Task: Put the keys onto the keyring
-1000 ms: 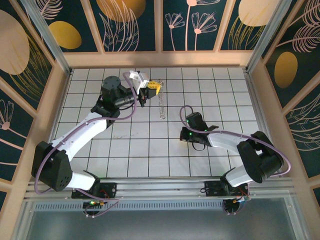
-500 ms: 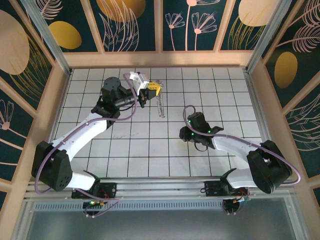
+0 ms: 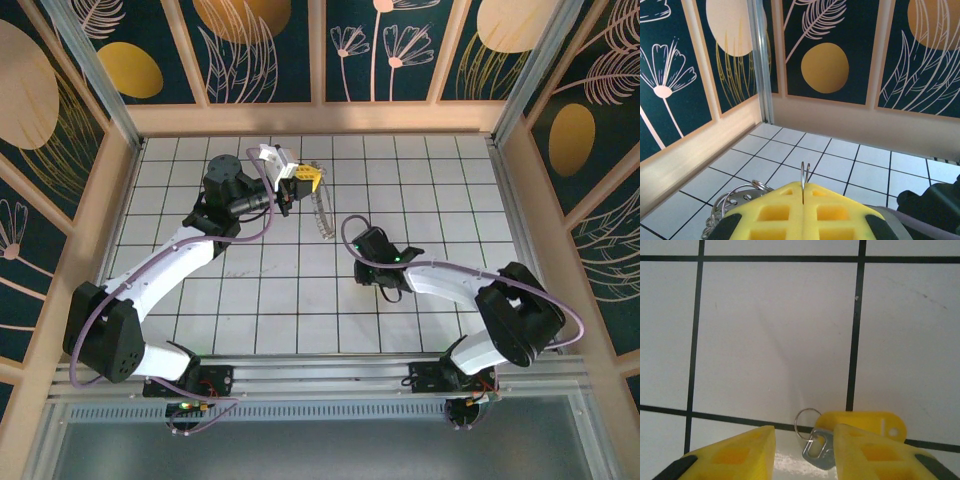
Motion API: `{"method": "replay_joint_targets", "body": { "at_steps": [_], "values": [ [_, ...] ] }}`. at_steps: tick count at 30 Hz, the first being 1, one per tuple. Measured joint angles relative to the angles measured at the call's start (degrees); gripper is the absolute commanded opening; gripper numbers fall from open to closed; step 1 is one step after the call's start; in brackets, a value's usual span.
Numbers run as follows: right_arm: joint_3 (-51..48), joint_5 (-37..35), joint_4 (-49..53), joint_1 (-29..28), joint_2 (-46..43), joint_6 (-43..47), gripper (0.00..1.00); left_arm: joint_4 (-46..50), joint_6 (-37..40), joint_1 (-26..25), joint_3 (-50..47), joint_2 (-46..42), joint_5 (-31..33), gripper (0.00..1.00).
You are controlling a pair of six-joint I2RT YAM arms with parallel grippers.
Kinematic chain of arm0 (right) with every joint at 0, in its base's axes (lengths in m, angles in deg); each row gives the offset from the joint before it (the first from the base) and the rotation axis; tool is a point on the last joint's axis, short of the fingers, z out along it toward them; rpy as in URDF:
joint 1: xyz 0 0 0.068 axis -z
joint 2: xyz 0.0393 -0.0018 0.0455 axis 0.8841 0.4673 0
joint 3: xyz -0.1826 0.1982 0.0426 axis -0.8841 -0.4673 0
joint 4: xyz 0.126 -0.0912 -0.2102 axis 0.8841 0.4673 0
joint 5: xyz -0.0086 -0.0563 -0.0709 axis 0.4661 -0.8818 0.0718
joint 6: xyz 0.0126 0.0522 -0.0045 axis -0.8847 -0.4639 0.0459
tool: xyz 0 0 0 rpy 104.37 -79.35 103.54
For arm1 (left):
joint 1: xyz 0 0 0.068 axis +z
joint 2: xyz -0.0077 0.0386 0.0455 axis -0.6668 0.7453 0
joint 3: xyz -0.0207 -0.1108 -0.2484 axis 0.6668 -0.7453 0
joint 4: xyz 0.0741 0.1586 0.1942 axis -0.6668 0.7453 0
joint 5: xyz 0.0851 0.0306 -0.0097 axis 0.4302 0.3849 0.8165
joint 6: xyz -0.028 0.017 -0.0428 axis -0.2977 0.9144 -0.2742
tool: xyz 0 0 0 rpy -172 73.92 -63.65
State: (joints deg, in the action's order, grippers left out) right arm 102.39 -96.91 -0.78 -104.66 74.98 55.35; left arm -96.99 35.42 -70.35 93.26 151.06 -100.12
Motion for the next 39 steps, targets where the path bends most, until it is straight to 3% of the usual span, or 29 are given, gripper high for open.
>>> {"method": "replay_joint_targets", "body": {
  "at_steps": [22,33,39],
  "values": [
    [2.38,-4.11,1.20,-1.90,5.90,3.10,0.29,-0.04,0.02,0.00,-0.07,-0.02,0.02,0.00],
    [2.38,-5.44,1.90,-2.27,5.92,3.10,0.16,-0.04,0.02,0.00,-0.07,-0.02,0.00,0.00],
    [2.38,-5.49,2.03,-2.27,5.92,3.15,0.16,-0.04,0.02,0.00,-0.07,-0.02,0.02,0.00]
  ]
}}
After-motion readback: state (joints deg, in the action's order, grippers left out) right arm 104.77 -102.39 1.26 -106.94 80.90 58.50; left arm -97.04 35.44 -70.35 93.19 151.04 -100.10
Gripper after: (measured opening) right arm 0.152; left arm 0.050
